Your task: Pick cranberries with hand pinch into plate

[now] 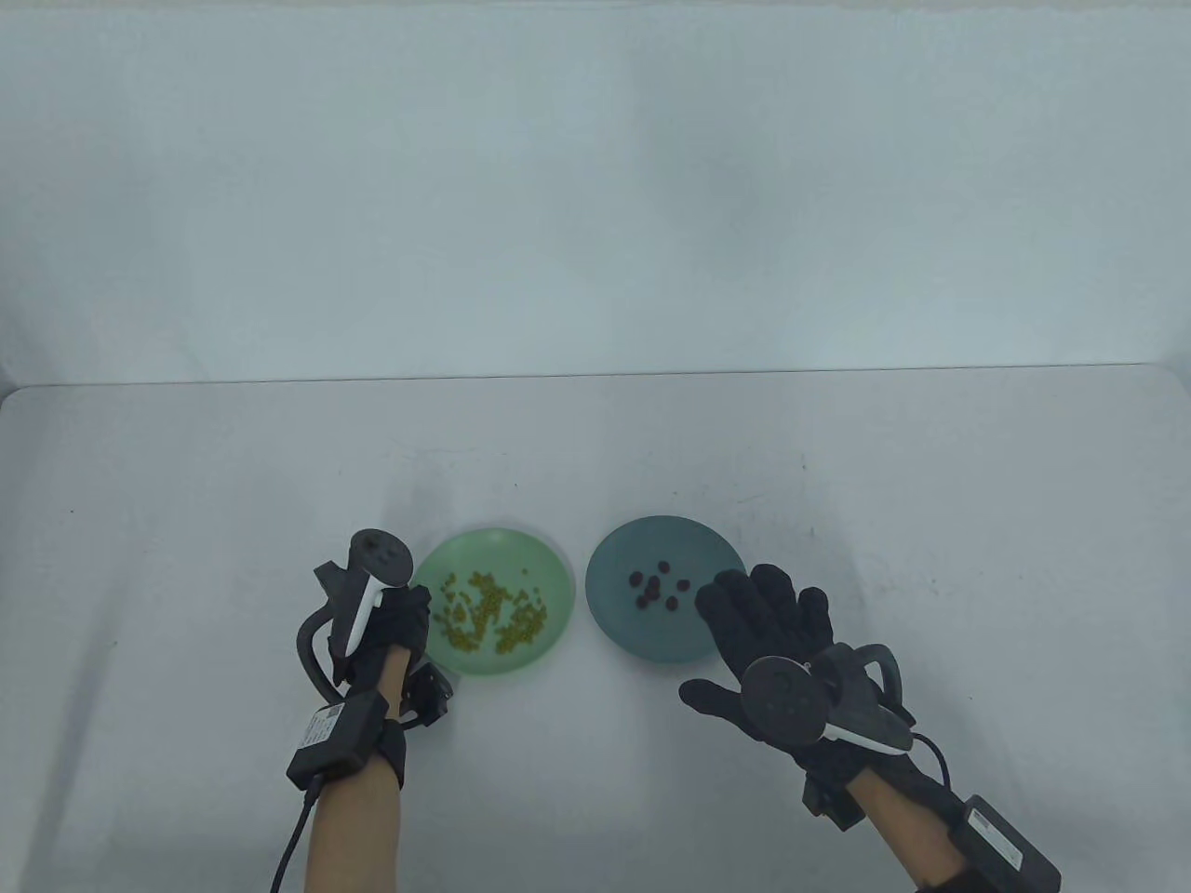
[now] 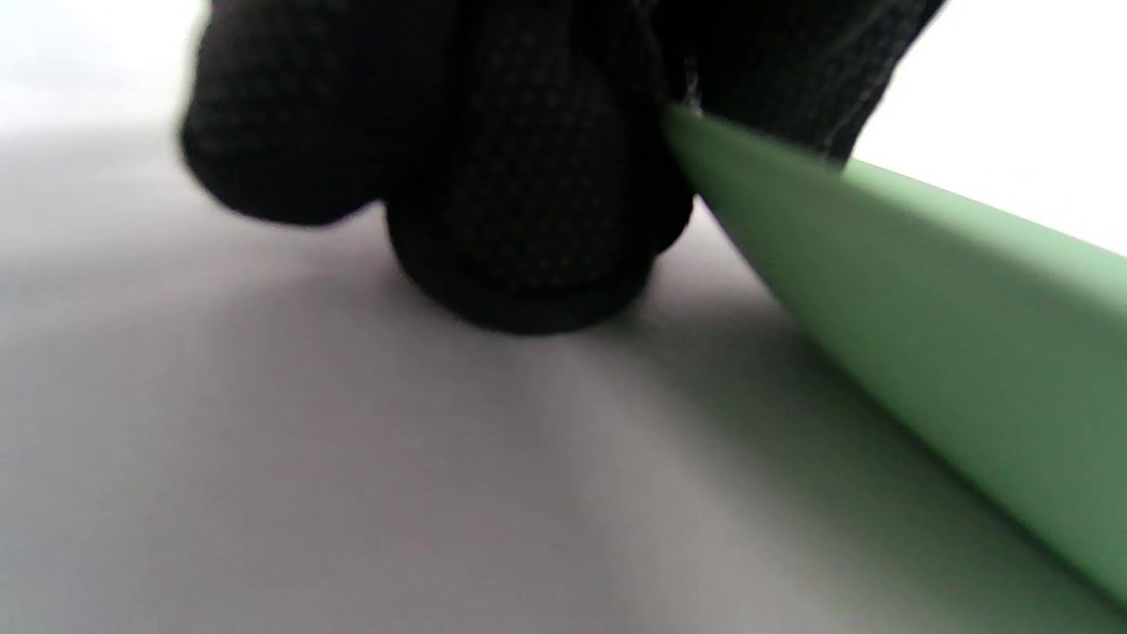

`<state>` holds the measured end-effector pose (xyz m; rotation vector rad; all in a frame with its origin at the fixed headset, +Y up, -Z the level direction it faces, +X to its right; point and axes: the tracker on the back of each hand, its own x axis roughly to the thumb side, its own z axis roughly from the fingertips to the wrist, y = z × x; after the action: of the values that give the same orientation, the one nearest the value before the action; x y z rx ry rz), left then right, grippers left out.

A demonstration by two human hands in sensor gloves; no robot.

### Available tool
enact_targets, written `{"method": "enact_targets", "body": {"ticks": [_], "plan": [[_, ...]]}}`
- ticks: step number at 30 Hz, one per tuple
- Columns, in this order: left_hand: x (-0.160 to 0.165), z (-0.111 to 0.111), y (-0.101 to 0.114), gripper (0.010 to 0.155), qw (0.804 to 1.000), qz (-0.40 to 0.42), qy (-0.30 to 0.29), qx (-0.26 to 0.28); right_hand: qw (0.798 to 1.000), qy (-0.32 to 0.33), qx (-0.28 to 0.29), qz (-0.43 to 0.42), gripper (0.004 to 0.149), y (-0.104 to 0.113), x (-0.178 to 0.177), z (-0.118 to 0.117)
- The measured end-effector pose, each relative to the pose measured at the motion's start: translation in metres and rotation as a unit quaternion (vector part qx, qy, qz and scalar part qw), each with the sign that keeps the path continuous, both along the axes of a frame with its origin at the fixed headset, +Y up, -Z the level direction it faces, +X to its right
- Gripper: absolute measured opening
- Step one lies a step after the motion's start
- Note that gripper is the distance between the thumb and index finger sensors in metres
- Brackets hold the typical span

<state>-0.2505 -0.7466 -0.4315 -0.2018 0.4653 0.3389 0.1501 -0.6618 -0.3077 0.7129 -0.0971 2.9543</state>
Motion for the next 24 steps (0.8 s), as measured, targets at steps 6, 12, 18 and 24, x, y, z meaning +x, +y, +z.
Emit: {"method": "enact_targets", "body": {"ticks": [6,12,18,24], "plan": [[-0.006,0.005,0.01,0.053,1.0,0.024,0.005,0.014,1.0,-0.004,-0.002,-0.003,0.092,0.0,0.001,-0.001],[-0.005,0.031,0.05,0.065,0.995,0.023,-0.071,0.073,1.0,-0.006,0.003,-0.007,0.092,0.002,0.003,-0.001],[0.015,0.067,0.096,0.076,0.969,0.024,-0.195,0.151,1.0,-0.008,0.007,-0.01,0.092,0.003,0.005,-0.001],[0.04,0.094,0.117,0.084,0.933,0.018,-0.307,0.187,1.0,-0.004,0.007,-0.01,0.092,0.003,0.005,0.0]]}}
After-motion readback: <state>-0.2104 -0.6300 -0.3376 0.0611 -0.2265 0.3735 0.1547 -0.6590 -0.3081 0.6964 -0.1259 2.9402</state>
